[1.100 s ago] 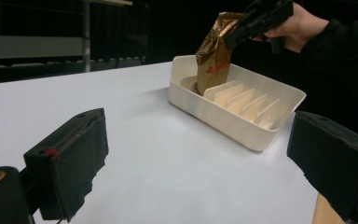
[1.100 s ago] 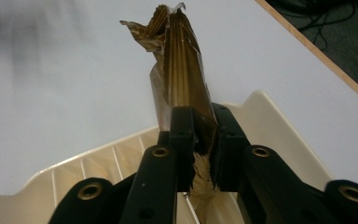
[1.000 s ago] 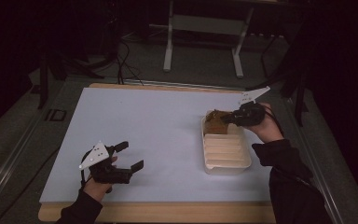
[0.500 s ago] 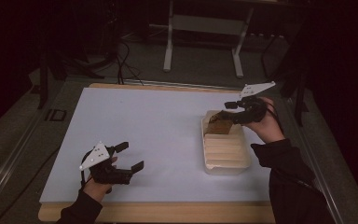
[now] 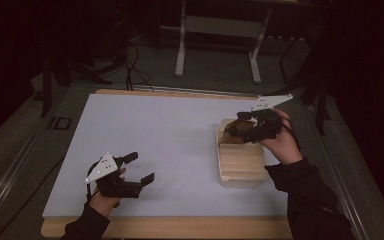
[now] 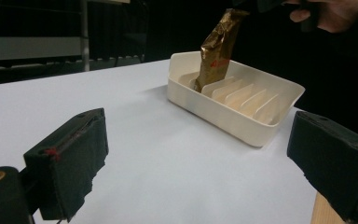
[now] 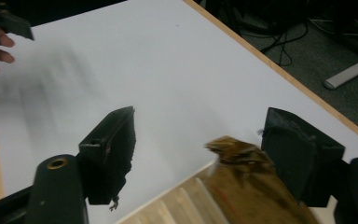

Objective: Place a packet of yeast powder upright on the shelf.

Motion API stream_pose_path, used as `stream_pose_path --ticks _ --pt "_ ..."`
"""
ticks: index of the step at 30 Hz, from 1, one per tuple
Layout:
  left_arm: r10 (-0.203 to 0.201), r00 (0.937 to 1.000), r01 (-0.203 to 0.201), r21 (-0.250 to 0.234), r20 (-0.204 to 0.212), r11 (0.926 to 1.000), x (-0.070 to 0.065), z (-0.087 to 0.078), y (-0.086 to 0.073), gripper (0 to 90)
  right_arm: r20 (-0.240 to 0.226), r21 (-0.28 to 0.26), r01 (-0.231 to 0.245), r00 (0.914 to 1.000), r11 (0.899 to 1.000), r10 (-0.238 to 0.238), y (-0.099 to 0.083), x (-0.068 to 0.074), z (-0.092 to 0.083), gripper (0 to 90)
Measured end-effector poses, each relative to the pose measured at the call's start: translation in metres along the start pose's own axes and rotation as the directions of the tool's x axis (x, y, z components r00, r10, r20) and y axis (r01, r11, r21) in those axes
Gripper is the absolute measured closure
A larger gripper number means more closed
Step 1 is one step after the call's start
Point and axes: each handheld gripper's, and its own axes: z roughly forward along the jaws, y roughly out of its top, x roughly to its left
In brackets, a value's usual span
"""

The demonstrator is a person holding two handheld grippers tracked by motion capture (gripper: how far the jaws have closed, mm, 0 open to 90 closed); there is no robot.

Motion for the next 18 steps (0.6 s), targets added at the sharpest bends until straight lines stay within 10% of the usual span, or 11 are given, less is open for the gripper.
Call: stream_pose_path --ticks 18 --pt "0.003 1.0 -0.003 0.001 0.003 1.0 -0.001 -0.001 0.0 5.7 -0.052 -0.112 -0.085 0.9954 0.99 0.08 -0.023 0.051 -0.004 14.6"
